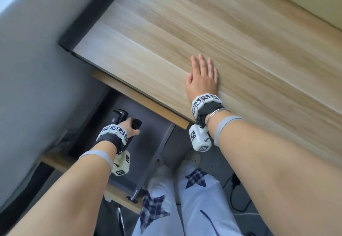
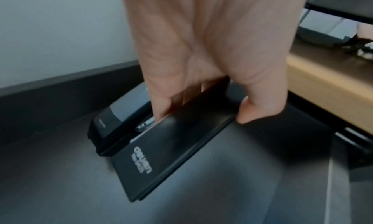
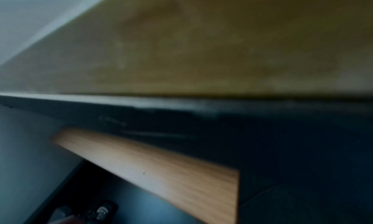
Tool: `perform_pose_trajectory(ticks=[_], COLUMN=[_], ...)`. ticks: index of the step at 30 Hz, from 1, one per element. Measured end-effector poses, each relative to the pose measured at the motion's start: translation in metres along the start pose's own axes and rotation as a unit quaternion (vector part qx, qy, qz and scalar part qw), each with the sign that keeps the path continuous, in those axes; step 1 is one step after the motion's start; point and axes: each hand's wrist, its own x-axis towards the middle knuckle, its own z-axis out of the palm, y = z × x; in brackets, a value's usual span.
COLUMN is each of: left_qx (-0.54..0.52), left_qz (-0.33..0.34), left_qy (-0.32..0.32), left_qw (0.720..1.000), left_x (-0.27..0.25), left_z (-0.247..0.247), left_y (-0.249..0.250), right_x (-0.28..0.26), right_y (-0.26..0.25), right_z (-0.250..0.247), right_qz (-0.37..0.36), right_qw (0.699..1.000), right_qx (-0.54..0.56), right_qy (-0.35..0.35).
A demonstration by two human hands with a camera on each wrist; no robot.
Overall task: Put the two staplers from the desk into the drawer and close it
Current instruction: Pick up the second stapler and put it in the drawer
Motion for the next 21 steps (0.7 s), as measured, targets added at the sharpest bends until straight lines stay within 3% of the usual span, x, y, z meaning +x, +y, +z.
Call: perform_pose_trajectory(ticks=[6,21], left_qx=[0.028,0.091], left_qz=[-0.026,-0.044], left_qy=[0.008,0.011], left_qw=[0.999,0.995], left_x=[0.030,0.063], left_z=[0.016,0.026], left_y=[0.009,0.017], right_x=[0.000,-0.003], right_y=[0.000,-0.001], right_z=[0.005,0.000], right_qz=[0.003,0.006], right_qw=[0.999,0.999], right_qx=[-0.001,-0.010], right_qy=[0.042,0.035])
